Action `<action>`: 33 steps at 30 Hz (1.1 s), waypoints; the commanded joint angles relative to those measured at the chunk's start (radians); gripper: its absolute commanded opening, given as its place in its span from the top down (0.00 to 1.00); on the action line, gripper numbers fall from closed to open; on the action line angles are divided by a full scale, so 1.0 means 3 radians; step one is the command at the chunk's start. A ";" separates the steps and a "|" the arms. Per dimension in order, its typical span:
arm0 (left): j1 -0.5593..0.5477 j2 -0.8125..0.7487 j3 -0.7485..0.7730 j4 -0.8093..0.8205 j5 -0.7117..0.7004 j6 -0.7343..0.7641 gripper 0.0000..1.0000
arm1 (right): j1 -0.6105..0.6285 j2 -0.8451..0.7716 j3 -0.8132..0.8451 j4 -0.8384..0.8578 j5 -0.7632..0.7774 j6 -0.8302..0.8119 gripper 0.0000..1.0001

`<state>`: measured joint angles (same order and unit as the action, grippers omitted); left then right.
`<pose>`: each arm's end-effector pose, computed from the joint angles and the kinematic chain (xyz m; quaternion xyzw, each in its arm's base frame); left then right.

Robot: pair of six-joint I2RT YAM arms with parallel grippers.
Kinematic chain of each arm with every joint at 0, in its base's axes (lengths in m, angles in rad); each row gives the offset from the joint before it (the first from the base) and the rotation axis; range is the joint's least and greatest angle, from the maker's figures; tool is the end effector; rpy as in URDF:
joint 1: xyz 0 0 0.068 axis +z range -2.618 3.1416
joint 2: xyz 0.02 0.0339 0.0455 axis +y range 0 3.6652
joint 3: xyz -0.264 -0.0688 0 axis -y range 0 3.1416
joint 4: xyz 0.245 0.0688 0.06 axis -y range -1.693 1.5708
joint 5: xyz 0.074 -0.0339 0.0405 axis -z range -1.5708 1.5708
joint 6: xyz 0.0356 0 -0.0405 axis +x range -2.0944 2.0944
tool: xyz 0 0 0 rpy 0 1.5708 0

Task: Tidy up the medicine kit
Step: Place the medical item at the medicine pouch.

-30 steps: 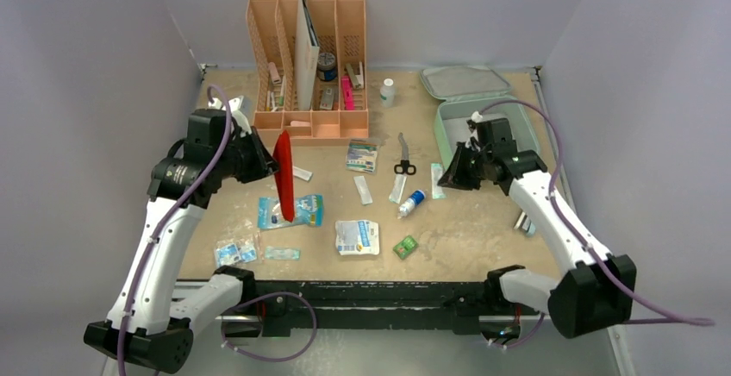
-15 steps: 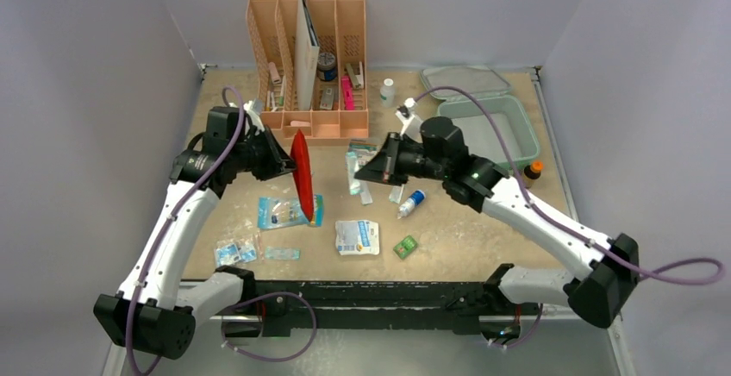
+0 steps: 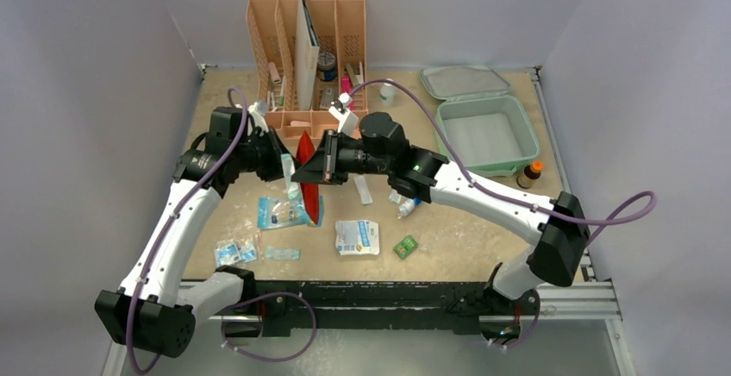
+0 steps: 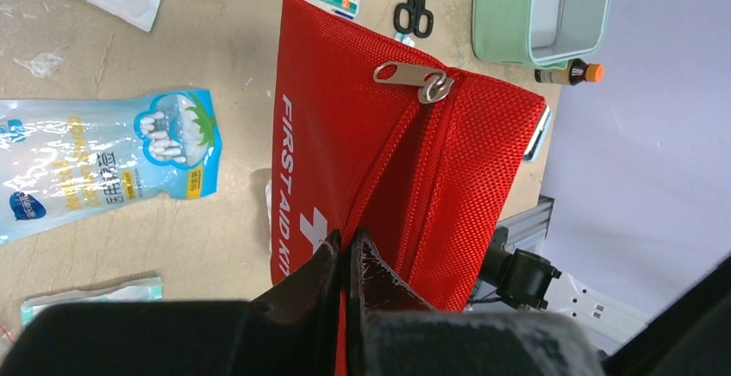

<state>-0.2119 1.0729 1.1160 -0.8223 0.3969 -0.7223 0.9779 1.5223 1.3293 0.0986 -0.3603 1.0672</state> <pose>0.2045 -0.0581 0.3409 -0.1548 0.8945 -0.3326 0.2556 0.1941 0.3105 0.3790 -0.0880 0.7324 0.6341 0.2320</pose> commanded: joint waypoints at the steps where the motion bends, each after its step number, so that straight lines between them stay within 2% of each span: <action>1: -0.0015 -0.0112 -0.0014 0.0110 0.0137 -0.0024 1.00 | 0.0022 0.0067 0.0199 -0.0215 0.0166 0.0053 1.00; 7: -0.0015 -0.0185 0.0042 0.0010 0.0184 -0.0004 1.00 | 0.0023 -0.0010 0.0180 -0.0810 0.0647 -0.0084 1.00; 15: -0.0015 -0.0176 0.0123 -0.0024 0.0303 0.0002 1.00 | 0.0023 0.0117 0.0469 -0.1511 0.1089 -0.0454 1.00; 32: -0.0015 -0.0084 0.0063 0.0036 0.0334 0.0040 1.00 | 0.0071 0.0428 0.0858 -0.2006 0.1296 -0.0721 1.00; 33: -0.0015 -0.0076 0.0055 0.0042 0.0337 0.0040 1.00 | 0.0081 0.0456 0.0911 -0.2064 0.1308 -0.0720 0.97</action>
<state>-0.2119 1.0473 1.1149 -0.8383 0.4698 -0.7181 0.9874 1.6436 1.5299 -0.4450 -0.0010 0.8764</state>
